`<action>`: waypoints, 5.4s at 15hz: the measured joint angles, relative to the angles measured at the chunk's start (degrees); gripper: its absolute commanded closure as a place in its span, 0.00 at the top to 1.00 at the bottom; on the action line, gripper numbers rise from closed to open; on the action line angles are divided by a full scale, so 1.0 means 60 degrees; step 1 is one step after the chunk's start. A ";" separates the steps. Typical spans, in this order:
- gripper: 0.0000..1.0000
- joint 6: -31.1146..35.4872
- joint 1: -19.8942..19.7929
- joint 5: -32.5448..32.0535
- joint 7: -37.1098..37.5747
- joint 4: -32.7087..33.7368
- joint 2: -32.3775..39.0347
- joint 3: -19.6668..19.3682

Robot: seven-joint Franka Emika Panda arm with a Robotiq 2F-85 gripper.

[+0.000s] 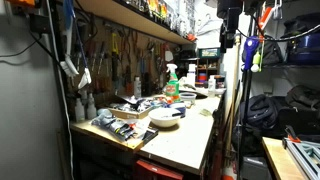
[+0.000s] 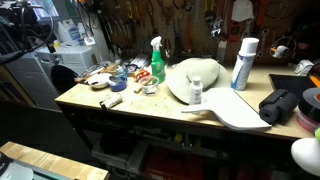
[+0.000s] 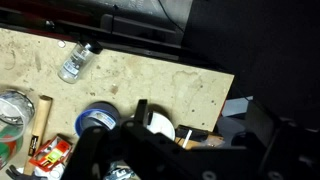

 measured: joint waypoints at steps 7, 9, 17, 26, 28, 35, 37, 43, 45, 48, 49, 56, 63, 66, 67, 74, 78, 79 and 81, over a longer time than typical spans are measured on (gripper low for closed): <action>1.00 0.0000 0.0000 0.0000 0.0000 0.0021 0.0000 0.0000; 1.00 0.0000 0.0000 0.0000 0.0000 0.0024 0.0000 0.0000; 1.00 0.0237 -0.0013 0.0036 0.0051 0.0016 0.0002 -0.0007; 1.00 0.5928 -0.0150 -0.0030 -0.0937 -0.0822 0.1523 -0.1142; 1.00 0.6384 -0.0075 0.0013 -0.1539 -0.0815 0.2462 -0.1485; 1.00 0.7000 0.0004 0.0835 -0.2708 0.0570 0.6184 -0.1687; 1.00 0.6994 -0.0087 0.1094 -0.2717 0.0972 0.6825 -0.1499; 1.00 0.7109 -0.0442 0.1095 -0.2712 0.1046 0.6860 -0.1111; 1.00 0.7576 -0.0514 0.1199 -0.2741 0.1009 0.7006 -0.0982; 0.89 0.8169 -0.0620 0.1380 -0.2801 0.0940 0.7340 -0.0847; 0.79 0.8227 -0.0676 0.1403 -0.2810 0.0927 0.7449 -0.0805; 0.18 0.8263 -0.1038 0.2071 -0.3418 0.0918 0.7980 -0.0335; 0.02 0.8265 -0.1237 0.2330 -0.3817 0.0942 0.8018 -0.0070; 0.01 0.8265 -0.1296 0.2331 -0.3836 0.0948 0.7983 -0.0030; 0.01 0.8265 -0.1300 0.2331 -0.3835 0.0957 0.7935 -0.0029; 0.01 0.8059 -0.1187 0.2389 -0.3975 0.0646 0.6653 0.0003; 0.01 0.7393 -0.0440 0.4127 -0.5810 -0.0122 0.5487 -0.0022; 0.01 0.7051 -0.0207 0.4564 -0.6264 -0.0295 0.5176 -0.0066; 0.01 0.6139 0.0168 0.5028 -0.6948 -0.0590 0.4556 -0.0165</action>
